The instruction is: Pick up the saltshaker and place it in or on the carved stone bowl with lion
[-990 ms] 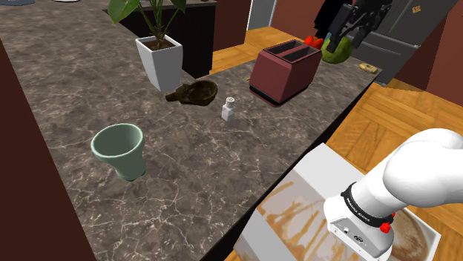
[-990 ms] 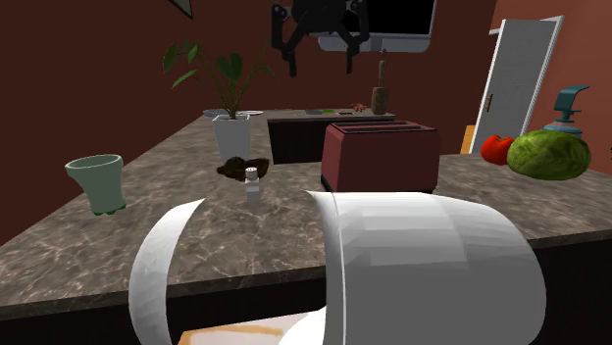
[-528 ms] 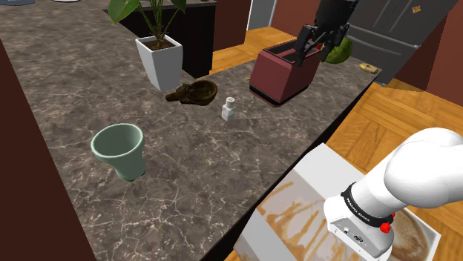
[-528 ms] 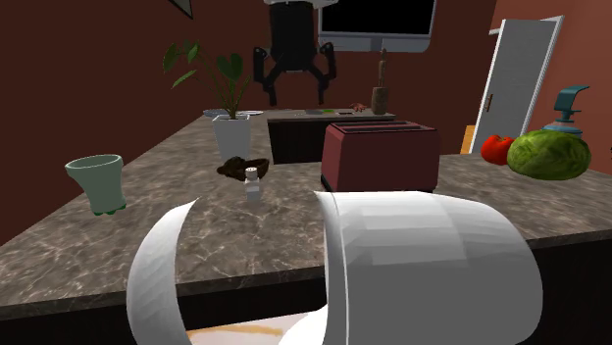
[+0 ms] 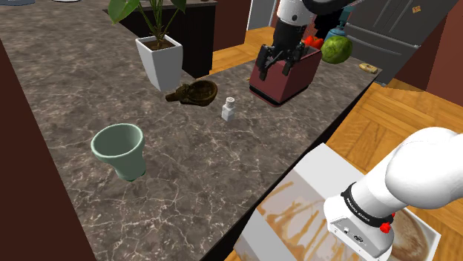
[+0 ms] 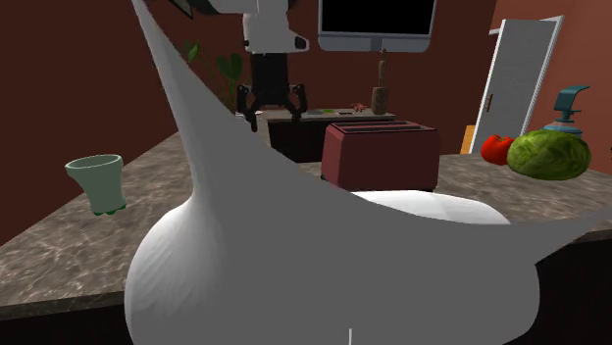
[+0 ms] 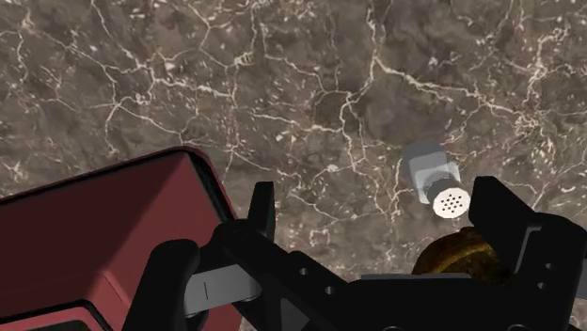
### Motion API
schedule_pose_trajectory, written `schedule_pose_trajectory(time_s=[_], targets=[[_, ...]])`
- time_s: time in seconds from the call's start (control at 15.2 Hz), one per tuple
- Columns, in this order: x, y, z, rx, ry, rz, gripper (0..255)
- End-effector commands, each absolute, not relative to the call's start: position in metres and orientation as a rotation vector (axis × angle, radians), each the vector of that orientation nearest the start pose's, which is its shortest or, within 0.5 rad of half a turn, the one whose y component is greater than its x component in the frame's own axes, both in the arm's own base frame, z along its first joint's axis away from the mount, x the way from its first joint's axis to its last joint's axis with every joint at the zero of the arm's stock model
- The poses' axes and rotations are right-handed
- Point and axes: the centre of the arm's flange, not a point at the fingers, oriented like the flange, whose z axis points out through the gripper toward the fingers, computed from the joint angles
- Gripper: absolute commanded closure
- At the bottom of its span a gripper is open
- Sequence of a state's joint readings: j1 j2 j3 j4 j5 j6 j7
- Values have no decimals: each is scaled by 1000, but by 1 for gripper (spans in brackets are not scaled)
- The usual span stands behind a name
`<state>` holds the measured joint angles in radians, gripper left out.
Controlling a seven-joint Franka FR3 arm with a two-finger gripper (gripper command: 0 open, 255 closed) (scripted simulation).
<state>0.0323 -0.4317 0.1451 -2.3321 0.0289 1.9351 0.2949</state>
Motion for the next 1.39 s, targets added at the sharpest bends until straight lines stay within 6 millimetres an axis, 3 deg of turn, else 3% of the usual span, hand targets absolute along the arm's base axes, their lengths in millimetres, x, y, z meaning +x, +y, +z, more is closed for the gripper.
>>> schedule_pose_trajectory(time_s=[0.0,0.59,1.12,1.32], targets=[[433,95,486,-3153,214,-53,0],[503,155,412,-3131,183,-20,0],[507,158,371,-3130,181,-18,0],[507,158,368,-3130,181,-18,0]])
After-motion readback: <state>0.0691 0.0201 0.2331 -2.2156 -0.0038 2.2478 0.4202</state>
